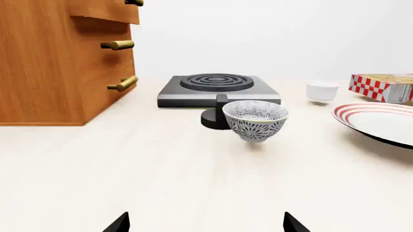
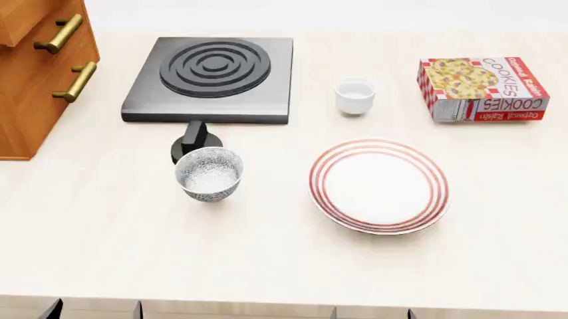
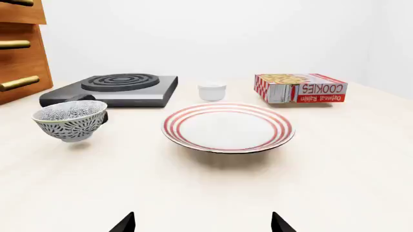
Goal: Pick the akita bowl on the wooden cabinet and place it on the plate.
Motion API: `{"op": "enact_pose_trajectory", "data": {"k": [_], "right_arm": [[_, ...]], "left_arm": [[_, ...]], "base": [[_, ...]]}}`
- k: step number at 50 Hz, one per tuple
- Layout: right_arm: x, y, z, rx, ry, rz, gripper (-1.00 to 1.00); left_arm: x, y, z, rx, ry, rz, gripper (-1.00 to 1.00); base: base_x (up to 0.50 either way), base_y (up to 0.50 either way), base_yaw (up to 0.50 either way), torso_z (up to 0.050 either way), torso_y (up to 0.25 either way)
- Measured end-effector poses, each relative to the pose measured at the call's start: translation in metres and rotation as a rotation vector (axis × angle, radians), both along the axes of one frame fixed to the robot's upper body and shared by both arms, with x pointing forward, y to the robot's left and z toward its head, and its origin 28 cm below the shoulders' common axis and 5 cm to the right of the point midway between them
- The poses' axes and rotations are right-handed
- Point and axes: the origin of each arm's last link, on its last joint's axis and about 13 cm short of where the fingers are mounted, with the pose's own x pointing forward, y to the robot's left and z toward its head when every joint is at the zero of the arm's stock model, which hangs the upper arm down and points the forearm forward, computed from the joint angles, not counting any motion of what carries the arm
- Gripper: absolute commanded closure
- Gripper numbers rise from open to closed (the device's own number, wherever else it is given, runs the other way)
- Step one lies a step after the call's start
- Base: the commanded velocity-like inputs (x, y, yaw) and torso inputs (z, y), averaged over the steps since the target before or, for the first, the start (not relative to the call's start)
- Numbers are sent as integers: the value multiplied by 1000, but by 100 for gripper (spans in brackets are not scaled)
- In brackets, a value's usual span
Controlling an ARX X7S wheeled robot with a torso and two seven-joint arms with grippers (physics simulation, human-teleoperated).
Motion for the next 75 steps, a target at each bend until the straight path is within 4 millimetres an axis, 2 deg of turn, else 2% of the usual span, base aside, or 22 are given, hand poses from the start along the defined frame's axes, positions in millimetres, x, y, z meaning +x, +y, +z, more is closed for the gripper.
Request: {"op": "enact_pose_trajectory", "data": {"k": [19,63,75], "right_arm": [[0,3,-1,-31,-15,32,-100],[0,3,-1,-42,-19,44,-100],[-1,3,0,-62,-30,36,-100]], "left_arm": [[1,-1,0,51,3,36,-100],[3,-1,0,40,17,40,-100],[2,-2,0,44,14,40,-100]], "base": [[0,0,0,3,0],[0,0,0,50,0],[0,324,0,2,0]]}}
